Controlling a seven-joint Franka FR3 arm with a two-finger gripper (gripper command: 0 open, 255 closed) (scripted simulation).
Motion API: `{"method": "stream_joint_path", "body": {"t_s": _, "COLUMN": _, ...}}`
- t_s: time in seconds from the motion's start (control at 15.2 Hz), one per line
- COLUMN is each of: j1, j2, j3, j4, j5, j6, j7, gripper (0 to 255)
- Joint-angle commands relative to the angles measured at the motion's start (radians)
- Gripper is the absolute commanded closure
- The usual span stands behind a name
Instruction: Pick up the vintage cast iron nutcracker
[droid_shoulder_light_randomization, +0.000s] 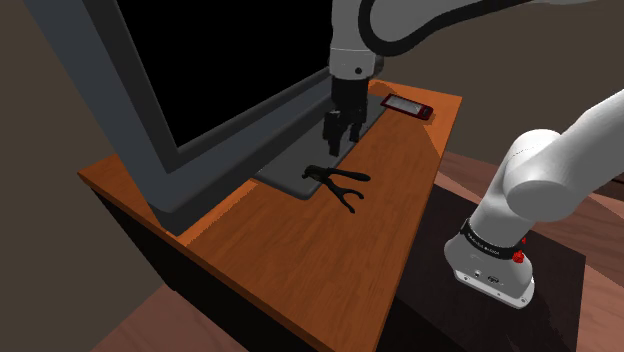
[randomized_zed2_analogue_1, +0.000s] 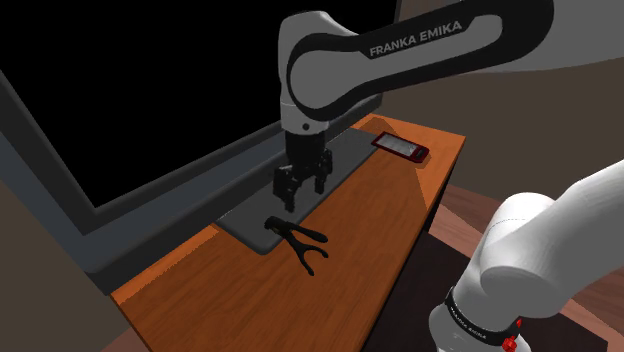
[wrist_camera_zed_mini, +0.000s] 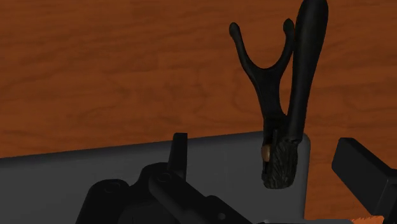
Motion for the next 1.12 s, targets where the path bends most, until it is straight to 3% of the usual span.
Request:
{"method": "stream_joint_path", "body": {"t_s": 0.0, "j1": 0.014, "j2": 0.059, "j3": 0.040, "j4": 0.022, "j5": 0.004, "j6": 0.042, "j7": 0.035, "gripper": 0}}
{"method": "stream_joint_path", "body": {"t_s": 0.13, "j1": 0.024, "j2": 0.116, "j3": 0.074, "j4": 0.048, "j5": 0.000, "j6": 0.073, "j7": 0.066, "gripper": 0}}
{"method": "stream_joint_path", "body": {"t_s": 0.73, "j1": 0.027, "j2": 0.154, "j3": 0.086, "j4": -0.022, "j5": 0.004, "j6": 0.182, "j7": 0.059, "gripper": 0}}
{"method": "stream_joint_path", "body": {"t_s": 0.79, "j1": 0.027, "j2": 0.155, "j3": 0.087, "j4": -0.021, "j5": 0.004, "j6": 0.181, "j7": 0.059, "gripper": 255}}
{"method": "stream_joint_path", "body": {"t_s": 1.06, "j1": 0.027, "j2": 0.154, "j3": 0.086, "j4": -0.022, "j5": 0.005, "j6": 0.181, "j7": 0.059, "gripper": 255}}
